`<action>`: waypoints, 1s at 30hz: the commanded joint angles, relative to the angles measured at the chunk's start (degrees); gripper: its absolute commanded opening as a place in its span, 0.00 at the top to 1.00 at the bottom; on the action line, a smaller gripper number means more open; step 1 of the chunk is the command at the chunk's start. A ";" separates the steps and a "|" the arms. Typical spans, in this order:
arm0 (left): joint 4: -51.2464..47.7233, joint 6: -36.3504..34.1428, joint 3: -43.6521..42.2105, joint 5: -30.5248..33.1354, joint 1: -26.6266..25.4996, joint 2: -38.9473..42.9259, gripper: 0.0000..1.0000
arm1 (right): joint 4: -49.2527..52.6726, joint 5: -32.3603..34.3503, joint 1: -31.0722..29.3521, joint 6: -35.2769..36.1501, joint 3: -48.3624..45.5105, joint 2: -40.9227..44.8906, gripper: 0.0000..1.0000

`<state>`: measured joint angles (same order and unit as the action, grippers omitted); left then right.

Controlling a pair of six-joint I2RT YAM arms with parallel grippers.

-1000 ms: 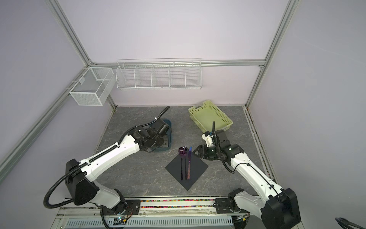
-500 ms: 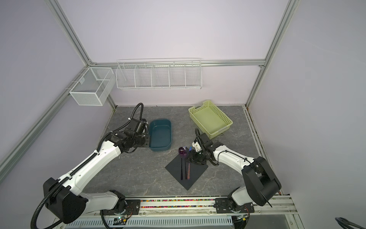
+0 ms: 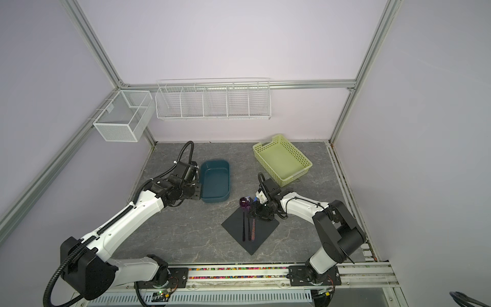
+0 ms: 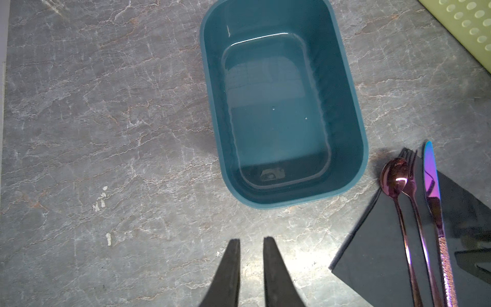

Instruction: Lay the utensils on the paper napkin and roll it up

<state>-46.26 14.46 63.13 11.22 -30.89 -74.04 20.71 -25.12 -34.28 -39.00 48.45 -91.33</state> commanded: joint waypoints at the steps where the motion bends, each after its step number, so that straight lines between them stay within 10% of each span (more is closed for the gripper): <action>1: 0.47 -0.58 1.38 1.72 0.31 -0.28 0.82 | -1.23 -0.82 -0.41 -0.58 0.89 -1.39 0.41; 30: -0.04 -0.59 1.47 2.17 0.31 -1.37 0.82 | -2.49 -2.03 -0.78 -0.38 1.54 -4.21 0.43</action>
<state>-46.09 14.46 63.13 12.62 -30.85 -74.87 18.55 -26.63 -34.61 -39.03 49.19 -94.78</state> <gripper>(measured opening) 0.181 0.575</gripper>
